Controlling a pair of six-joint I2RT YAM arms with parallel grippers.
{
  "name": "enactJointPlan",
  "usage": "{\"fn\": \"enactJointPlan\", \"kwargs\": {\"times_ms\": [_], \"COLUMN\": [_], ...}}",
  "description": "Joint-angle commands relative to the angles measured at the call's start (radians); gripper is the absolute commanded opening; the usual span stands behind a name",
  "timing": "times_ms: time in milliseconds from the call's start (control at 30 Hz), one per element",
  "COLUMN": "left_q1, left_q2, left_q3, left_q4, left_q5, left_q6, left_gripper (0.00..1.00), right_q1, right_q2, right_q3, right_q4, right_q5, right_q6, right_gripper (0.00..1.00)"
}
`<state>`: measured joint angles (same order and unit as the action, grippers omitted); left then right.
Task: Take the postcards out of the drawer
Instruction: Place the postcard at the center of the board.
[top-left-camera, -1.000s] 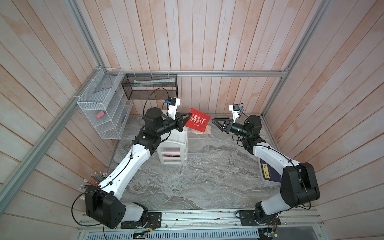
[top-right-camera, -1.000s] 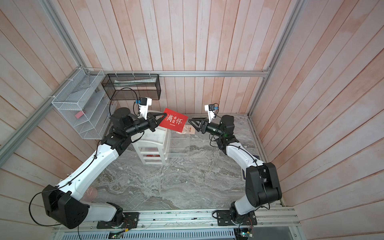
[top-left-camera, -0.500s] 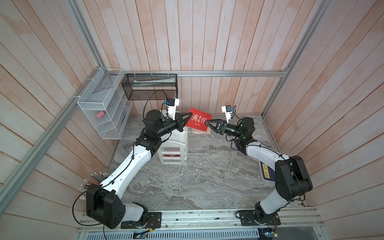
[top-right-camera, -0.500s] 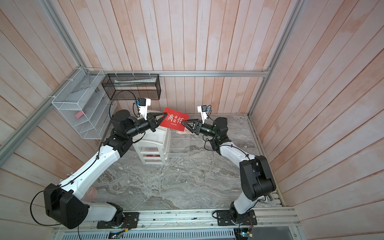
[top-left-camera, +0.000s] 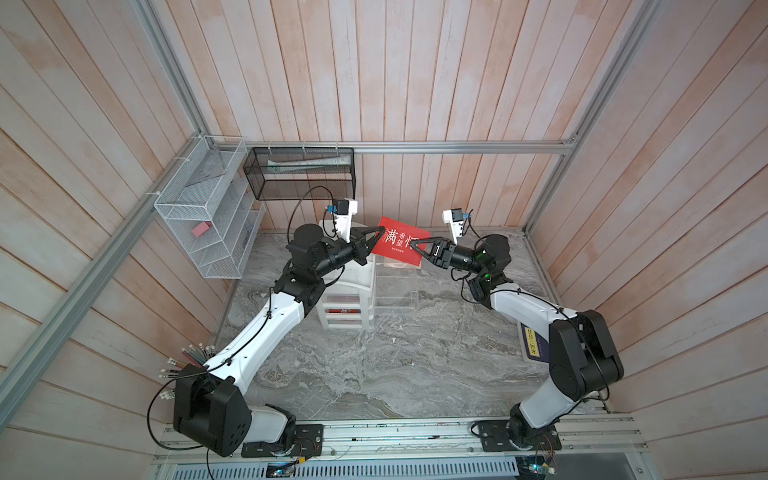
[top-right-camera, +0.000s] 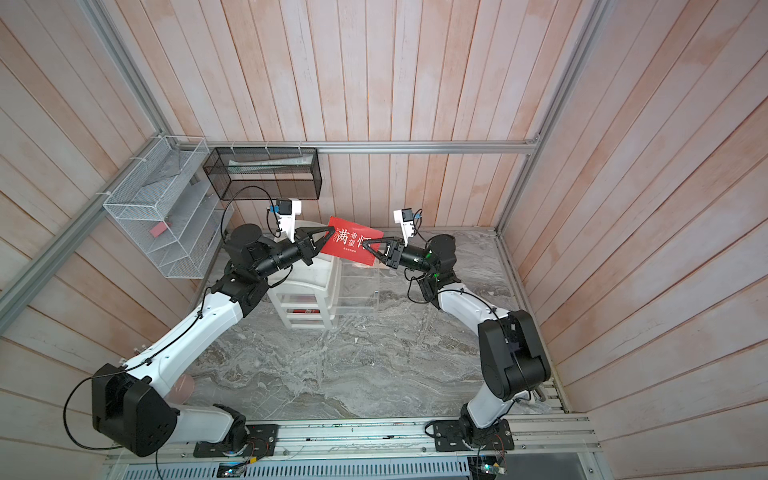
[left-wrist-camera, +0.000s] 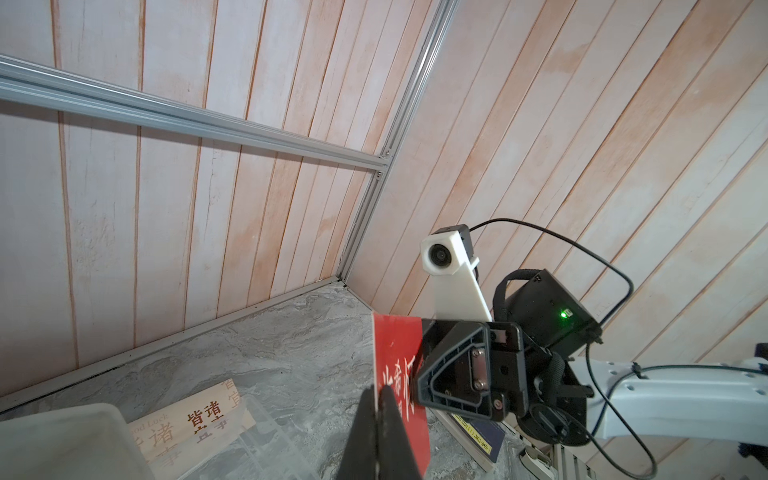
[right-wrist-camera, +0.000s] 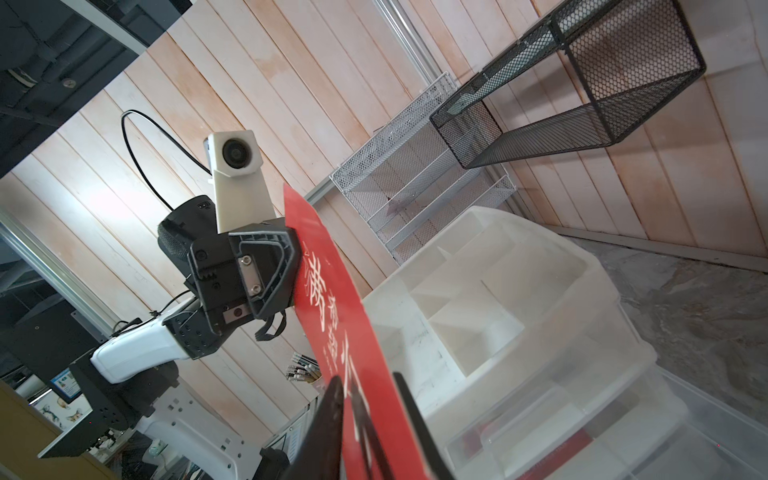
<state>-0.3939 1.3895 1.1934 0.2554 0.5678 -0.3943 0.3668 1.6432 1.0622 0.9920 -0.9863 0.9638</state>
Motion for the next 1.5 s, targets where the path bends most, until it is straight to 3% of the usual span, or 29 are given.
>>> {"fn": "enactJointPlan", "kwargs": {"times_ms": [0,200,500,600,867,1133,1300,1467], "left_q1": [-0.001,-0.002,-0.002,0.000,0.047,0.123,0.140,0.145], "left_q2": [0.019,0.016,0.020,0.017,-0.027,-0.112,-0.146,-0.165], "left_q3": [-0.002,-0.001,0.011,0.023,0.046,0.042,0.035,0.026], "left_q4": [0.020,0.001,-0.038,-0.076,-0.200,-0.358,-0.414,-0.447], "left_q5": [-0.012,-0.032,-0.074,-0.106,-0.122,-0.188,-0.213,-0.227], "left_q6": [-0.011,-0.001,0.010,0.027,0.043,0.076,0.094,0.103], "left_gripper": [0.00,0.00,0.33,0.40,0.41,0.41,0.42,0.42], "right_q1": [0.005,-0.006,-0.046,-0.072,-0.222,-0.383,-0.444,-0.459], "right_q2": [0.012,0.020,0.021,0.018,0.064,0.169,0.283,0.500], "right_q3": [0.038,0.066,0.087,0.099,0.182,0.352,0.472,0.775], "right_q4": [0.039,-0.026,-0.022,-0.057,-0.260,-0.730,-0.934,-1.344], "right_q5": [-0.026,-0.025,-0.069,-0.078,-0.153,-0.127,-0.103,-0.077], "right_q6": [0.016,0.020,0.073,0.063,-0.035,-0.369,-0.498,-0.736], "right_gripper": [0.15,0.04,0.00,0.00,0.00,0.00,0.00,0.00]}}
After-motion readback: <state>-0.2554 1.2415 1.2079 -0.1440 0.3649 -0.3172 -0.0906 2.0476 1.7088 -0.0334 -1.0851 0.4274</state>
